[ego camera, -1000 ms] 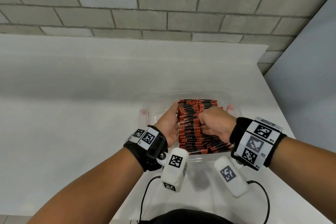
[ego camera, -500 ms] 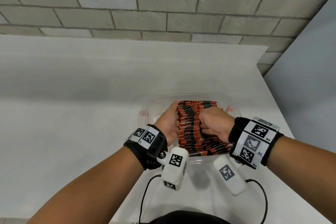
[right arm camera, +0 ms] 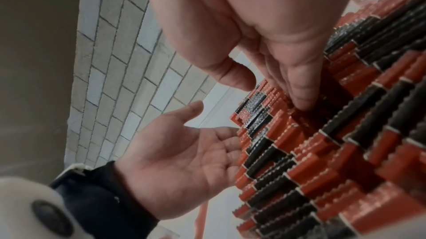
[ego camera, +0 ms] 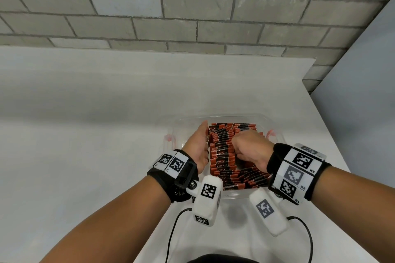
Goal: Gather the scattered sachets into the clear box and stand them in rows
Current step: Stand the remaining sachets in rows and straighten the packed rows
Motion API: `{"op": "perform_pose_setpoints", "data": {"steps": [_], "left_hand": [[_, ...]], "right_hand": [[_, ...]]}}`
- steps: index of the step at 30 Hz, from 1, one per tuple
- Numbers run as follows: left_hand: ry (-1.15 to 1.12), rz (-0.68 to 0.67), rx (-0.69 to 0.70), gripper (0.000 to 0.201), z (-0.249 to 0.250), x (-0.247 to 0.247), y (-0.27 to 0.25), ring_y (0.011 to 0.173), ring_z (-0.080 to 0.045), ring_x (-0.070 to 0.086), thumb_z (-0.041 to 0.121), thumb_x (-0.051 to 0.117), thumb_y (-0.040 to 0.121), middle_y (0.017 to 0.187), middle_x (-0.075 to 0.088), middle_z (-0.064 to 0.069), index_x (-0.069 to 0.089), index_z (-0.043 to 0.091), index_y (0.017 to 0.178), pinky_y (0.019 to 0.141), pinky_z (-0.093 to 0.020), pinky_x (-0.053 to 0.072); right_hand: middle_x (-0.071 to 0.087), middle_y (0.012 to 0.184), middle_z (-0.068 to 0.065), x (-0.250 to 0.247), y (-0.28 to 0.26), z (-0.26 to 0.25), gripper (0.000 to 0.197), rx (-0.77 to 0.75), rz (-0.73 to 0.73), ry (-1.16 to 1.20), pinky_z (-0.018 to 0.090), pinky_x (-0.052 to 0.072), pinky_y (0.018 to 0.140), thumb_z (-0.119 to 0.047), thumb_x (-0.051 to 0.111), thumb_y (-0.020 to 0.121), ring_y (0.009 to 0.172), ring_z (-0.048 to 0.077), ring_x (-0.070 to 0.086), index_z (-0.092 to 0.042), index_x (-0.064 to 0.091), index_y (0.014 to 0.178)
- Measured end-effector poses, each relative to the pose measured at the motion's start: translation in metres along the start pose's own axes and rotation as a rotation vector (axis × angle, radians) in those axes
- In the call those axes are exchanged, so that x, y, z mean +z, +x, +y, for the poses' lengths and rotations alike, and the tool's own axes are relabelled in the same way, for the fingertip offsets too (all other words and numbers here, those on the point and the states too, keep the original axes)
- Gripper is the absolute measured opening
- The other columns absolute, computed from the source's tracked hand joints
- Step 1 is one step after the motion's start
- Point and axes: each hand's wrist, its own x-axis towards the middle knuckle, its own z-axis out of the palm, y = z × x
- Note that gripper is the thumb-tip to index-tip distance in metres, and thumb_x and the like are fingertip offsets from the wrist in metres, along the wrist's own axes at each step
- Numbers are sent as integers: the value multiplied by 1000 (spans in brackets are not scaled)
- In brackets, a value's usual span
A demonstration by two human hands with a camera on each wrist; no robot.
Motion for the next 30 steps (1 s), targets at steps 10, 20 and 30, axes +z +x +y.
{"op": "perform_pose_setpoints", "data": {"steps": [10, 20, 30], "left_hand": [[-33, -8, -1, 64, 2, -2, 5, 106, -27, 62, 61, 32, 97, 114, 67, -14, 59, 11, 125, 87, -37, 50], [-62, 15, -7, 58, 4, -2, 6, 95, -25, 65, 58, 31, 99, 100, 69, -12, 62, 10, 109, 78, -34, 51], [-81, 31, -18, 56, 5, -3, 6, 95, -24, 64, 57, 33, 98, 100, 69, -12, 62, 10, 105, 75, -34, 51]], "right_hand": [[53, 86, 14, 1, 1, 1, 37, -69, -28, -58, 44, 52, 79, 5, 41, 85, 79, 27, 51, 10, 51, 120], [55, 84, 12, 4, -3, -5, 39, -92, -24, -76, 44, 48, 81, 4, 44, 82, 77, 25, 50, 11, 47, 121], [56, 88, 13, 4, 1, -5, 30, -121, -28, -50, 42, 50, 83, 1, 46, 82, 80, 26, 53, 7, 59, 108]]}}
